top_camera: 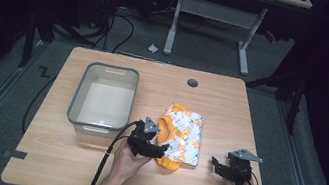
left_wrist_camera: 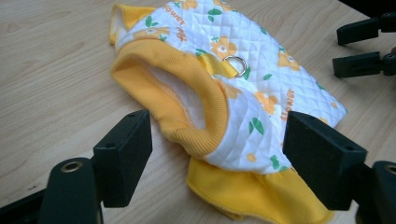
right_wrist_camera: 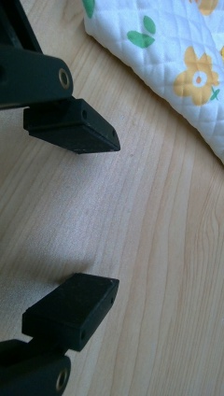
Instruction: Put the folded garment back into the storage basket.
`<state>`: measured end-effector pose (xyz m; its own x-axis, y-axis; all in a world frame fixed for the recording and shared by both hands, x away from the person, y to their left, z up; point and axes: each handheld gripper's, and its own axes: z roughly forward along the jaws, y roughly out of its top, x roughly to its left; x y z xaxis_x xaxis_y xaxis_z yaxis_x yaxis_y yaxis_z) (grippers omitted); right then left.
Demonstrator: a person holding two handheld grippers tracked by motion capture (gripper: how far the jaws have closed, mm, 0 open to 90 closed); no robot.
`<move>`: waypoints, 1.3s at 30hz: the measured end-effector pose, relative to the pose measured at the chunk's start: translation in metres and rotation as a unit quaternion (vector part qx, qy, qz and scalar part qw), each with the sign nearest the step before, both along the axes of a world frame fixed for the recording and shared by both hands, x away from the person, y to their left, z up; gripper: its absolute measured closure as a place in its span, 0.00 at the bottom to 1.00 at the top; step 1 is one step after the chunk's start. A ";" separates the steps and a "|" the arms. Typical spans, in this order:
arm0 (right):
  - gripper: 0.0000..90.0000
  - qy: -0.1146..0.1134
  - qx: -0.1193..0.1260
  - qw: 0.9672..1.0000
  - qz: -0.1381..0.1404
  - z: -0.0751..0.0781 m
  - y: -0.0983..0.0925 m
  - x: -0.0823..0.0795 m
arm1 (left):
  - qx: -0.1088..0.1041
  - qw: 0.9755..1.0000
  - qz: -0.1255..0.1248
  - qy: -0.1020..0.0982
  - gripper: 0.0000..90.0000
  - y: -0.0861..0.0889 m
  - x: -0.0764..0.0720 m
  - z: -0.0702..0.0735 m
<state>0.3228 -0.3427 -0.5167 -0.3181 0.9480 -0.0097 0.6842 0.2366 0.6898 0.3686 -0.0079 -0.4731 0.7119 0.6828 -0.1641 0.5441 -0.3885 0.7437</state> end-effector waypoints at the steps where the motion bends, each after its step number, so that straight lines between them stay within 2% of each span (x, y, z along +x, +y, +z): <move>1: 0.33 0.000 0.000 1.000 0.000 0.000 0.000 0.000 | 0.003 1.000 -0.005 0.004 0.26 -0.002 0.003 0.001; 13: 0.33 0.000 0.000 1.000 0.000 0.000 0.000 0.000 | 0.016 1.000 -0.011 0.022 0.26 -0.018 0.022 0.000; 16: 0.33 0.000 0.000 1.000 0.000 0.000 0.000 0.000 | 0.020 1.000 -0.012 0.020 0.25 -0.023 0.025 0.001; 22: 0.33 0.000 0.001 1.000 -0.001 0.000 0.000 0.000 | 0.020 0.999 -0.006 0.038 0.24 -0.033 0.034 -0.005; 23: 0.33 0.000 0.001 1.000 0.000 0.000 0.000 0.000 | 0.030 0.999 -0.005 0.036 0.23 -0.036 0.035 -0.006; 24: 0.33 0.000 0.001 1.000 0.000 0.000 0.000 0.000 | 0.057 0.998 -0.006 0.029 0.23 -0.042 0.036 -0.007; 26: 0.33 0.000 0.001 1.000 -0.001 0.000 0.000 0.000 | 0.053 0.998 -0.008 0.039 0.22 -0.046 0.040 -0.008; 32: 0.33 0.000 0.001 1.000 -0.001 0.000 0.000 0.000 | 0.049 0.998 0.000 0.050 0.22 -0.054 0.047 -0.014; 36: 0.33 0.000 0.000 1.000 -0.001 0.000 0.000 0.000 | 0.065 0.996 0.006 0.063 0.21 -0.058 0.050 -0.024; 39: 0.33 0.000 0.001 1.000 -0.001 0.000 0.000 0.000 | 0.085 0.994 0.007 0.065 0.20 -0.062 0.052 -0.031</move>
